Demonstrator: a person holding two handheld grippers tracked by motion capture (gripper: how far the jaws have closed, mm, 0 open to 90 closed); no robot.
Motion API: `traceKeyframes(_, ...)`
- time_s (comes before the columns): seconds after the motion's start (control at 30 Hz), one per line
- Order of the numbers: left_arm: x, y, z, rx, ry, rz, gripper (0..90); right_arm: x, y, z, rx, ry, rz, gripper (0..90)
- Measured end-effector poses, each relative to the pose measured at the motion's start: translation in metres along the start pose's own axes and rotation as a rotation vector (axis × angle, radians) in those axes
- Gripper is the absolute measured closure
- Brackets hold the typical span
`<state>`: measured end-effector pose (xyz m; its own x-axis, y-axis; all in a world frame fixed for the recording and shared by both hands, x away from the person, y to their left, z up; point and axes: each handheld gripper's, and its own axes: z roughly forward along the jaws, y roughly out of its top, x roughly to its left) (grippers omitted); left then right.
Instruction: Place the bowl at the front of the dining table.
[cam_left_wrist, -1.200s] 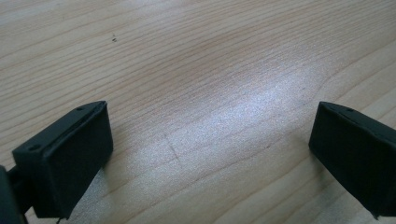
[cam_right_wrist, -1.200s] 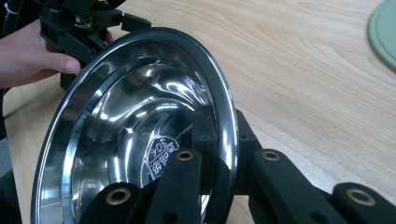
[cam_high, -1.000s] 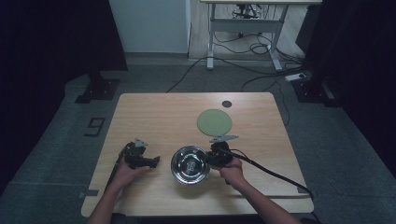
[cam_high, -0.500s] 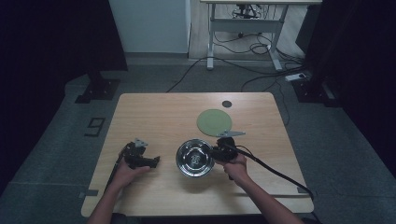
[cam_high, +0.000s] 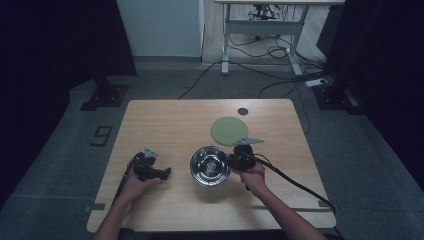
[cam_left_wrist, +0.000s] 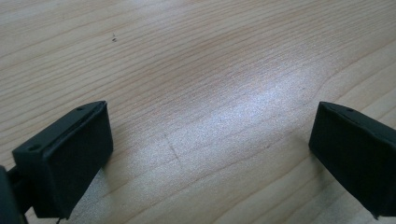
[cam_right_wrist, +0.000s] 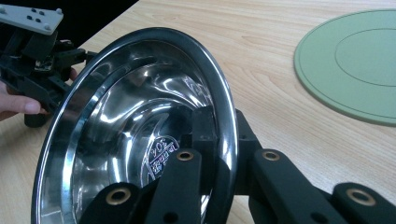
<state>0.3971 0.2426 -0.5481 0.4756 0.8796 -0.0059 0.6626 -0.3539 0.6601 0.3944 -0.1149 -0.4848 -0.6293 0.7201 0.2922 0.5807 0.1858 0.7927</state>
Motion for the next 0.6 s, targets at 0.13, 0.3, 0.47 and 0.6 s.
traceKeyframes(0.13,0.0,0.0,0.0,0.0,0.0,0.0,0.0,-0.0013,0.0013,-0.0001,-0.002,-0.005,0.005,85.0)
traceKeyframes(0.3,0.0,0.0,0.0,0.0,0.0,0.0,0.0,-0.0036,0.0031,0.0001,-0.005,-0.01,0.008,85.1)
traceKeyframes(0.47,0.0,0.0,-0.0001,0.001,0.0,0.001,0.0,-0.0063,0.0048,0.0005,-0.007,-0.021,0.006,85.0)
traceKeyframes(0.6,0.0,0.0,-0.0001,0.001,0.0,0.001,0.0,-0.0099,0.0068,0.0018,-0.011,-0.029,0.015,85.0)
